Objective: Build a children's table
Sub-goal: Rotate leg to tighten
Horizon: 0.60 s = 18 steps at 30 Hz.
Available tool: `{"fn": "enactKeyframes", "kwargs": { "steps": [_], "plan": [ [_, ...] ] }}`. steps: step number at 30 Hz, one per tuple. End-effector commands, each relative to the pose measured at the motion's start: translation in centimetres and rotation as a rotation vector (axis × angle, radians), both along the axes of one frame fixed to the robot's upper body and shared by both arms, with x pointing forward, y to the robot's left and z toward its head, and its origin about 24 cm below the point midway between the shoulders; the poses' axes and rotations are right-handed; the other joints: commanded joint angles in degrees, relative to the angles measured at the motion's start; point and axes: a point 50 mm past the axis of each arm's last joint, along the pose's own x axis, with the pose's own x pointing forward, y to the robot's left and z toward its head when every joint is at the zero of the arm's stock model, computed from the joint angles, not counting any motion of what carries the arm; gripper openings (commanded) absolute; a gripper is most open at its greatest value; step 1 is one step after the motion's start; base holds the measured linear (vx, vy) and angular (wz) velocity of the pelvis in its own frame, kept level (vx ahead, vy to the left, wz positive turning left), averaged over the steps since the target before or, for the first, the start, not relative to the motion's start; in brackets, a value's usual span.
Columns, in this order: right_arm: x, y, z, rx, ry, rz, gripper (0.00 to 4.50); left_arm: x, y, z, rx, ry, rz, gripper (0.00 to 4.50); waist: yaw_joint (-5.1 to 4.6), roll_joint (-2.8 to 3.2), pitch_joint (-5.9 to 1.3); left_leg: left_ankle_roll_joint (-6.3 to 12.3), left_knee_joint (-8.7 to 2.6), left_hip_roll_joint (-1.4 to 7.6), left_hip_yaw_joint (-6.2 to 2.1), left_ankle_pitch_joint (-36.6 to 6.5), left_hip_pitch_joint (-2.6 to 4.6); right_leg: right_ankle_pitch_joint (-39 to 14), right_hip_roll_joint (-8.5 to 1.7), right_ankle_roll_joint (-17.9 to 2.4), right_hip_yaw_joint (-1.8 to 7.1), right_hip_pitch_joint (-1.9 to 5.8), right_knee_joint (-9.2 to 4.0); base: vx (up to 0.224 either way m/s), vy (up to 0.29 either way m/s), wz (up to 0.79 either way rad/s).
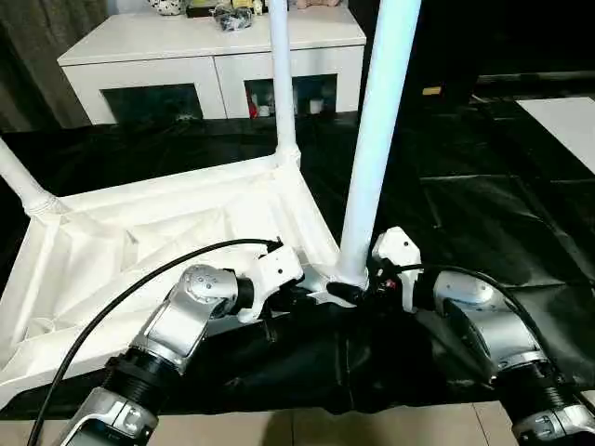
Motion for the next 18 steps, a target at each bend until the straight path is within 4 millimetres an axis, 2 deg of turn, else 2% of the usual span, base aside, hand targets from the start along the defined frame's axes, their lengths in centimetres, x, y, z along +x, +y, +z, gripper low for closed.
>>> {"fn": "enactKeyframes", "kwargs": {
  "steps": [1,5,10,13,16,17,18],
  "plan": [
    [0.0,0.1,-0.1,0.012,0.012,0.002,2.99,-0.4,0.6,-1.2,0.022,0.056,0.018,0.00,0.12,-1.50,-3.18,4.87,-4.26,1.71,-0.34,-10.54,-0.09,-14.13,-2.63,-11.56,1.91,2.80,-3.99,0.000,0.000,0.00],
    [-0.1,0.1,-0.3,0.013,0.017,0.004,2.78,-0.6,0.8,-1.3,0.027,0.066,0.014,0.00,0.13,-1.49,-3.17,4.90,-4.25,1.70,-0.33,-10.57,-0.06,-14.32,-2.64,-11.55,1.91,2.79,-3.98,0.000,0.000,0.00],
    [-0.1,-0.2,-1.1,-0.006,0.028,-0.053,2.75,-0.7,1.3,-1.6,0.037,0.082,0.029,0.00,-0.11,-1.40,-3.14,4.69,-4.33,1.69,-0.33,-10.75,-0.06,-14.85,-2.64,-11.58,1.87,2.72,-4.03,0.000,0.000,0.00],
    [0.4,-0.4,-1.8,-0.015,0.035,-0.176,2.74,-0.3,1.4,-1.7,0.033,0.079,0.089,0.00,-0.48,-1.49,-2.90,3.81,-4.58,1.65,-0.39,-12.85,-0.01,-17.87,-2.65,-10.87,1.86,2.66,-4.35,0.000,0.000,0.00],
    [0.9,0.0,-2.6,0.014,0.062,-0.348,2.74,0.6,1.1,-1.8,0.027,0.066,0.191,0.00,-1.15,-1.51,-2.64,2.05,-4.91,1.50,-0.51,-16.24,0.23,-22.94,-2.58,-9.39,1.82,2.33,-4.97,0.000,0.000,0.00],
    [0.9,0.0,-2.6,0.014,0.062,-0.348,2.74,0.6,1.1,-1.8,0.027,0.066,0.191,0.00,-1.20,-1.54,-2.63,1.73,-4.99,1.46,-0.59,-16.65,0.25,-23.77,-2.56,-8.93,1.79,2.33,-5.06,0.000,0.000,0.00],
    [1.1,0.3,-3.0,0.020,0.070,-0.439,2.74,1.1,0.8,-1.9,0.021,0.058,0.241,0.00,-1.26,-1.59,-2.65,1.51,-5.06,1.46,-0.72,-17.55,0.25,-24.96,-2.63,-8.19,1.74,2.42,-5.14,0.000,0.000,0.00]
  ]
}}
